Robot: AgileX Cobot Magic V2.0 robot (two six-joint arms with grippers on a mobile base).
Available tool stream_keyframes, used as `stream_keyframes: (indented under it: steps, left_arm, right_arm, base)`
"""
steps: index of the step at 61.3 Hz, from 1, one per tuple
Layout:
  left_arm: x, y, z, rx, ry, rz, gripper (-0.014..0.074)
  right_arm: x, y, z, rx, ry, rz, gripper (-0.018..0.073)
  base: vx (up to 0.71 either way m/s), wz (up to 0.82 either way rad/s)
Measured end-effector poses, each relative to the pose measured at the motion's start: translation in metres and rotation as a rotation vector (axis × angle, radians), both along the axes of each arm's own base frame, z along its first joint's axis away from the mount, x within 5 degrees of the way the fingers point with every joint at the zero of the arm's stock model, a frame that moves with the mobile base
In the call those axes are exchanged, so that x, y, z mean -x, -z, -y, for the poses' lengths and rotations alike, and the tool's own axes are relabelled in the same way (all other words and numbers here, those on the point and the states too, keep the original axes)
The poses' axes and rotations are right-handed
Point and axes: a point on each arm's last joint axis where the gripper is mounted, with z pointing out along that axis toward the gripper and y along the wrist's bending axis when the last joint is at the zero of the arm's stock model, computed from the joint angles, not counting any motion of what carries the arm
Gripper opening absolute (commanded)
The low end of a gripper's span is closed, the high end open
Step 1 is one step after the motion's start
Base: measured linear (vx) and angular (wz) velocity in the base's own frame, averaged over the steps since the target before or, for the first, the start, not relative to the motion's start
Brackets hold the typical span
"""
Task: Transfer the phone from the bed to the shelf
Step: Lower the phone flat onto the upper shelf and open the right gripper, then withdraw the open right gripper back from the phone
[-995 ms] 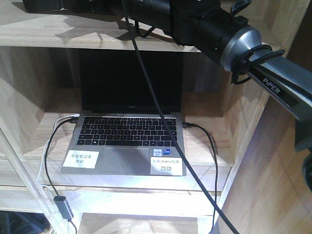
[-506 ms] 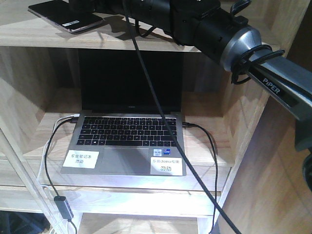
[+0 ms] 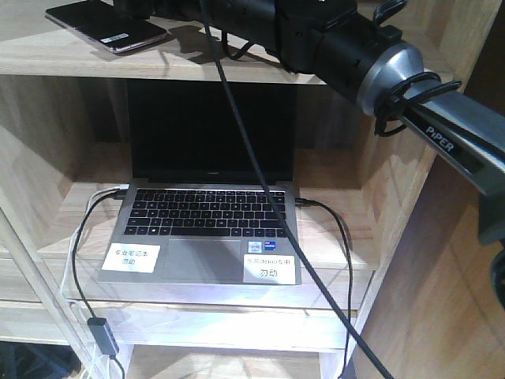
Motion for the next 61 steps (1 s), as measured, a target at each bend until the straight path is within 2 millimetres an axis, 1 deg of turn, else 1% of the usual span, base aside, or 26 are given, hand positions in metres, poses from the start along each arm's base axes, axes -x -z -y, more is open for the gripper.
stream_keyframes:
  steps: [4, 12, 19, 28, 33, 35, 47, 61]
  left_arm:
    - [0.0, 0.0, 0.0, 0.0, 0.0, 0.0, 0.0001]
    - [0.0, 0.0, 0.0, 0.0, 0.0, 0.0, 0.0001]
    - [0.0, 0.0, 0.0, 0.0, 0.0, 0.0, 0.0001]
    - [0.0, 0.0, 0.0, 0.0, 0.0, 0.0, 0.0001]
    - [0.0, 0.0, 0.0, 0.0, 0.0, 0.0, 0.0001]
    - [0.0, 0.0, 0.0, 0.0, 0.0, 0.0, 0.0001]
    - [0.0, 0.0, 0.0, 0.0, 0.0, 0.0, 0.0001]
    - [0.0, 0.0, 0.0, 0.0, 0.0, 0.0, 0.0001]
  right_arm:
    - [0.003, -0.006, 0.002, -0.003, 0.001, 0.013, 0.046]
    - [0.014, -0.026, 0.009, 0.009, -0.001, 0.06, 0.0382]
    - [0.027, -0.041, 0.014, 0.04, -0.03, 0.087, 0.0288]
    - [0.04, -0.047, 0.016, 0.108, -0.084, 0.07, 0.0141]
    - [0.044, -0.045, 0.017, 0.142, -0.112, 0.027, 0.0013]
    - [0.046, -0.044, 0.017, 0.154, -0.119, 0.005, -0.0015]
    - [0.047, -0.042, 0.021, 0.186, -0.102, -0.061, -0.0008]
    - [0.057, -0.053, 0.027, 0.191, -0.1, -0.077, -0.0006]
  base:
    - [0.0, 0.0]
    - [0.0, 0.0]
    - [0.0, 0.0]
    - [0.0, 0.0]
    - [0.0, 0.0]
    - [0.0, 0.0]
    - [0.0, 0.0]
    - [0.0, 0.0]
